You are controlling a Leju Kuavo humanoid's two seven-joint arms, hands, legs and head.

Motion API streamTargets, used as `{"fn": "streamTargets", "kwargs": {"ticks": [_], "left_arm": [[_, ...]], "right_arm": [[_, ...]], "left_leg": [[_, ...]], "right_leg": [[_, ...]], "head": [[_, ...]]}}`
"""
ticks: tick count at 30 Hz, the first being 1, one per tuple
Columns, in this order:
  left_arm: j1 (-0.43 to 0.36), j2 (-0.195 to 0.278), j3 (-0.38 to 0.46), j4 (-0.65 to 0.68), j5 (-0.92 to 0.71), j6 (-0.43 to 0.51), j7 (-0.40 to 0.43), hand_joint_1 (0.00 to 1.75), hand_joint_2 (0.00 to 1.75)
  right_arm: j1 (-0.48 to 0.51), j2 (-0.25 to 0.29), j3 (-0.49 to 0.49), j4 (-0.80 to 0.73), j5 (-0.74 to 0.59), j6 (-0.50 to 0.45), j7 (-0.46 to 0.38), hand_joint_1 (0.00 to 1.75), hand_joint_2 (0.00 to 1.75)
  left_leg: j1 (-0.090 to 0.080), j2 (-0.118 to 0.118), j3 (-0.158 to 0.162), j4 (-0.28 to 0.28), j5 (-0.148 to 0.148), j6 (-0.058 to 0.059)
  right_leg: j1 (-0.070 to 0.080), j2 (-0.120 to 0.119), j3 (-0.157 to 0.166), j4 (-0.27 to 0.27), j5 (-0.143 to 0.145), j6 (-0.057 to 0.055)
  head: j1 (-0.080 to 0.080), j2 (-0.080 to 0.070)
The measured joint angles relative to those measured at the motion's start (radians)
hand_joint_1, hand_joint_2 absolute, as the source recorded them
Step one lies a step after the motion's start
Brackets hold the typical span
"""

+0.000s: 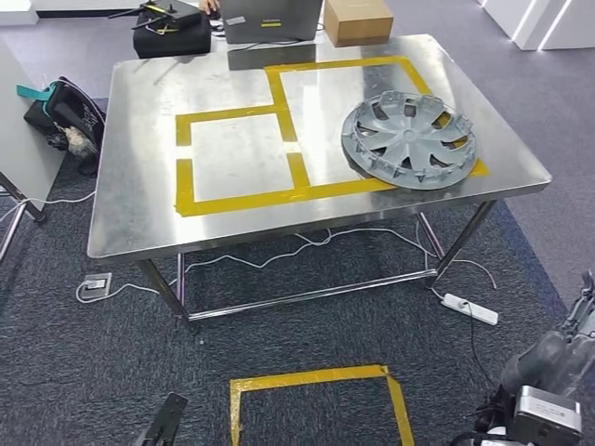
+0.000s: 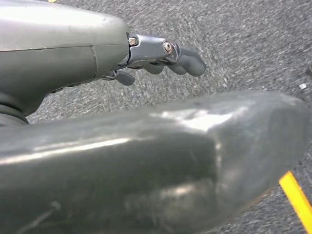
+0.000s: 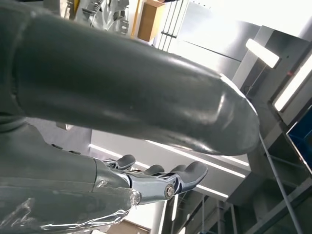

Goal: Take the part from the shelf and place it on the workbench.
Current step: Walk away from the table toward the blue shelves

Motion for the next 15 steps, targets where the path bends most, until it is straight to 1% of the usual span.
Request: {"fn": "streamTargets", "kwargs": {"ticks": [1,2,3,4,5,6,7,8,9,10,11,12,13,14,15], "left_arm": [[0.001,0.000,0.000,0.000,0.000,0.000,0.000,0.00,0.00],[0.002,0.000,0.000,0.000,-0.001,0.000,0.000,0.00,0.00],[0.003,0.000,0.000,0.000,-0.001,-0.001,0.000,0.00,0.00],[0.003,-0.001,0.000,0.000,-0.001,-0.002,0.000,0.00,0.00],[0.003,-0.001,0.000,0.000,-0.002,-0.002,0.000,0.00,0.00],[0.002,-0.002,0.000,0.000,-0.002,-0.003,0.000,0.00,0.00],[0.002,-0.003,0.000,0.000,-0.002,-0.003,0.000,0.00,0.00],[0.001,-0.004,0.000,0.000,-0.002,-0.003,0.000,0.00,0.00],[0.001,-0.004,0.000,0.000,-0.002,-0.003,0.000,0.00,0.00],[0.001,-0.004,0.000,0.000,-0.002,-0.003,0.000,0.00,0.00],[0.001,-0.004,0.000,0.000,-0.002,-0.003,0.000,0.00,0.00],[0.001,-0.004,0.000,0.000,-0.002,-0.003,0.000,0.00,0.00],[0.001,-0.004,0.000,0.000,-0.002,-0.003,0.000,0.00,0.00],[0.001,-0.004,0.000,0.000,-0.002,-0.004,0.000,0.00,0.00],[0.000,-0.004,0.000,0.000,-0.002,-0.004,0.000,0.00,0.00]], "right_arm": [[0.000,-0.001,0.000,0.000,-0.001,0.000,0.000,0.00,0.00],[0.000,-0.001,0.000,0.000,-0.001,0.000,0.000,0.00,0.00],[0.000,-0.003,0.000,0.000,-0.002,0.000,-0.001,0.00,0.00],[0.000,-0.004,0.000,0.000,-0.002,0.000,-0.001,0.00,0.00],[-0.001,-0.005,0.000,0.000,-0.002,0.000,-0.001,0.00,0.00],[-0.003,-0.006,0.000,-0.001,-0.002,0.001,-0.001,0.00,0.00],[-0.004,-0.006,0.001,-0.002,-0.002,0.001,-0.001,0.00,0.00],[-0.005,-0.007,0.001,-0.002,-0.002,0.002,-0.001,0.00,0.00],[-0.006,-0.008,0.002,-0.003,-0.001,0.002,-0.001,0.00,0.00],[-0.006,-0.009,0.003,-0.003,-0.002,0.002,-0.001,0.00,0.00],[-0.006,-0.010,0.005,-0.003,-0.002,0.003,-0.001,0.00,0.00],[-0.007,-0.011,0.006,-0.003,-0.002,0.004,-0.001,0.00,0.00],[-0.009,-0.012,0.006,-0.003,-0.002,0.004,-0.001,0.00,0.00],[-0.010,-0.012,0.007,-0.003,-0.003,0.005,-0.001,0.00,0.00],[-0.010,-0.013,0.007,-0.003,-0.003,0.005,-0.001,0.00,0.00]], "left_leg": [[-0.002,0.000,-0.010,0.001,0.008,0.002],[-0.005,0.001,-0.020,0.001,0.016,0.003],[-0.006,0.001,-0.030,0.002,0.024,0.003],[-0.007,0.001,-0.038,0.002,0.030,0.002],[-0.007,0.001,-0.045,0.003,0.037,0.000],[-0.009,0.000,-0.051,0.004,0.042,-0.004],[-0.010,0.000,-0.056,0.005,0.049,-0.009],[-0.010,0.000,-0.061,0.006,0.057,-0.015],[-0.011,0.000,-0.066,0.006,0.065,-0.021],[-0.010,0.000,-0.071,0.006,0.072,-0.027],[-0.009,0.000,-0.077,0.008,0.071,-0.033],[-0.008,0.000,-0.085,0.020,0.055,-0.039],[-0.007,0.001,-0.098,0.051,0.022,-0.046],[-0.006,0.001,-0.115,0.102,-0.024,-0.051],[-0.005,0.001,-0.134,0.169,-0.071,-0.055]], "right_leg": [[0.000,0.000,-0.014,0.062,-0.030,0.001],[0.001,0.000,-0.016,0.100,-0.041,0.000],[0.001,0.000,-0.001,0.101,-0.030,-0.001],[0.002,0.001,0.033,0.062,-0.006,-0.003],[0.003,0.001,0.082,-0.005,0.021,-0.006],[0.004,0.002,0.135,-0.080,0.036,-0.009],[0.006,0.003,0.176,-0.144,0.042,-0.011],[0.008,0.005,0.198,-0.183,0.041,-0.012],[0.010,0.006,0.203,-0.197,0.038,-0.015],[0.011,0.006,0.194,-0.198,0.043,-0.020],[0.010,0.005,0.185,-0.197,0.050,-0.027],[0.009,0.004,0.177,-0.197,0.058,-0.037],[0.007,0.002,0.168,-0.198,0.067,-0.046],[0.007,0.000,0.160,-0.198,0.075,-0.053],[0.007,-0.001,0.150,-0.198,0.083,-0.058]], "head": [[0.000,0.000],[0.001,0.000],[0.001,0.000],[0.001,0.000],[0.001,0.000],[0.001,0.000],[0.000,0.000],[0.000,0.000],[0.000,0.000],[-0.001,0.000],[-0.001,0.000],[-0.002,0.000],[-0.003,0.000],[-0.004,0.000],[-0.005,0.000]]}}
